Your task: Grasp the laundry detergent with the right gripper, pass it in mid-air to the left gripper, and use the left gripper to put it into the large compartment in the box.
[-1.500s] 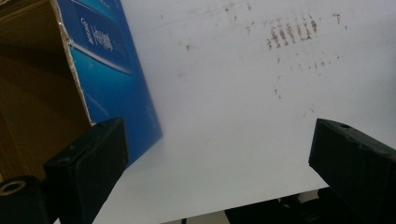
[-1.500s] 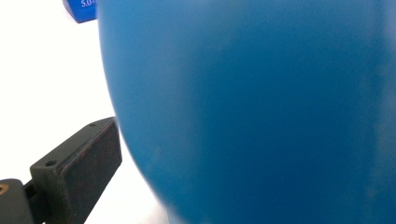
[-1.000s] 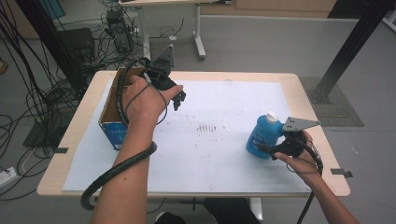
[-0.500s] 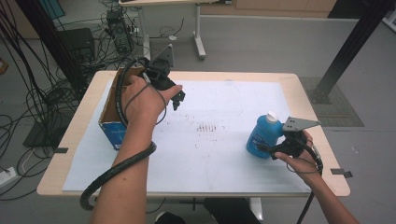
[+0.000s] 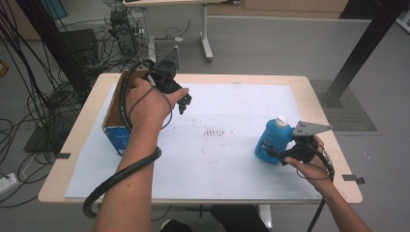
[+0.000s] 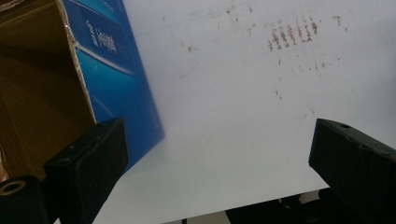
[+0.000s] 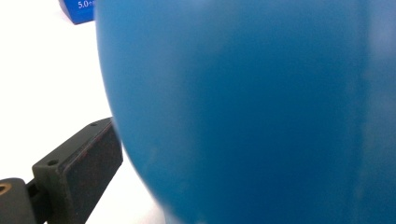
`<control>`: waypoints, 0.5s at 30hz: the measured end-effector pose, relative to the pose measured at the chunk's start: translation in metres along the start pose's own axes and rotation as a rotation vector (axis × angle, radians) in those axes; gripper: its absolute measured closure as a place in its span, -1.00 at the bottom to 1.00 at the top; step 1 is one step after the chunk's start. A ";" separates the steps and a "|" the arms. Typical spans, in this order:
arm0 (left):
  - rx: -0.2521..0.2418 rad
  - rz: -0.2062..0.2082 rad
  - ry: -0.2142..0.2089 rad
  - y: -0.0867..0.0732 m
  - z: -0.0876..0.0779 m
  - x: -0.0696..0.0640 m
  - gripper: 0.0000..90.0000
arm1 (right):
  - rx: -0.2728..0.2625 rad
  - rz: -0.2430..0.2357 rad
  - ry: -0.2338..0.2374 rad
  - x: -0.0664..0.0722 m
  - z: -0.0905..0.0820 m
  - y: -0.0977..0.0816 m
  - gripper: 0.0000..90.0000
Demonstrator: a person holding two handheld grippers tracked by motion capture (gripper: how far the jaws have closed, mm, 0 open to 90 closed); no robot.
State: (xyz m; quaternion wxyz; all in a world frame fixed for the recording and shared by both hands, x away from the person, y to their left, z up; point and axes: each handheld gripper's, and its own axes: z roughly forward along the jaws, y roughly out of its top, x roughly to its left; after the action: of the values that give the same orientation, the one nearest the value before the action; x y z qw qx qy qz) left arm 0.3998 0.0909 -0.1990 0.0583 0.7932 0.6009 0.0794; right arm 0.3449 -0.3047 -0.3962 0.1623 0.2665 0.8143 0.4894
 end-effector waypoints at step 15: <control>0.005 -0.003 0.005 0.000 0.003 -0.001 -0.88 | 0.004 -0.002 -0.004 -0.001 -0.001 -0.002 -0.89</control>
State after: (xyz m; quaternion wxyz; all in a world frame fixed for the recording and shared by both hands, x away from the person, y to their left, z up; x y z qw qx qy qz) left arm 0.4000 0.0905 -0.2019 0.0549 0.7923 0.6024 0.0799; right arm 0.3447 -0.3064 -0.3978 0.1638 0.2671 0.8151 0.4873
